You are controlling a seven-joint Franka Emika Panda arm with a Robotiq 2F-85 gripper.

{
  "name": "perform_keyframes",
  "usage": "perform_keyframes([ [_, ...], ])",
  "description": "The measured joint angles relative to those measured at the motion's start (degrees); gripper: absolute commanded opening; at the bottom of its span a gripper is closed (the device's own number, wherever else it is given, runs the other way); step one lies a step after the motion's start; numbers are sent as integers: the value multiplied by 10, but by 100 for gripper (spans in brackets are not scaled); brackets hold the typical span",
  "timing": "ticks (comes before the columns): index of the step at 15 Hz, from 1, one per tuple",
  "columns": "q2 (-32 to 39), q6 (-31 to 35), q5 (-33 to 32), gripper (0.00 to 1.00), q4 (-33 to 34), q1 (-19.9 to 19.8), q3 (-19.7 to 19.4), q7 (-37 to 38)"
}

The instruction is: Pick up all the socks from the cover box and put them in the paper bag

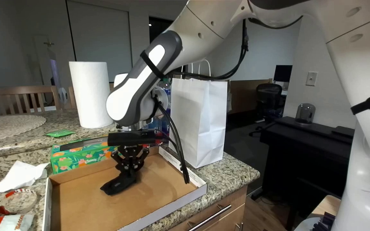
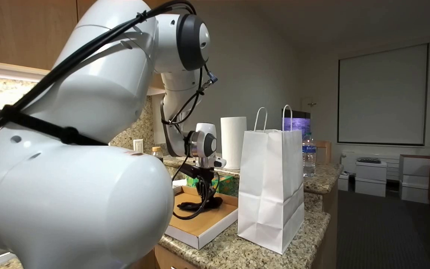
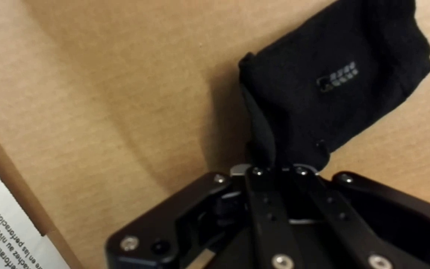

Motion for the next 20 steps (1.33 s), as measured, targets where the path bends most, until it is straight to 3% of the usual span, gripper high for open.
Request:
perform_keyframes([
  [5, -64, 20, -5, 8, -40, 6, 5, 0],
  [14, -270, 14, -29, 8, -108, -1, 32, -4],
  [20, -413, -129, -47, 8, -64, -51, 45, -19],
])
